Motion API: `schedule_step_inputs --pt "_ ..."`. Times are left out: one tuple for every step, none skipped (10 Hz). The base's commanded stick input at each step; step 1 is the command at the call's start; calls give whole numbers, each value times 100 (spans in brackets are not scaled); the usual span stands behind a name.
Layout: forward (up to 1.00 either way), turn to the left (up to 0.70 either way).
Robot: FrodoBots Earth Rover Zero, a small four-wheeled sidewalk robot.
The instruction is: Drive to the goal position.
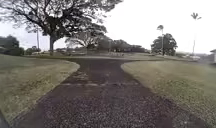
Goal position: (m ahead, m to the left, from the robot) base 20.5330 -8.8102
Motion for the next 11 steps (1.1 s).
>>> schedule_step_inputs --pt "0 -100" --pt "0 -100" --pt "0 -100" --pt "0 -100" --pt "0 -100" --pt "0 -100" --pt "0 -100" --pt "0 -100" --pt "0 -100" --pt "0 -100" --pt "0 -100"
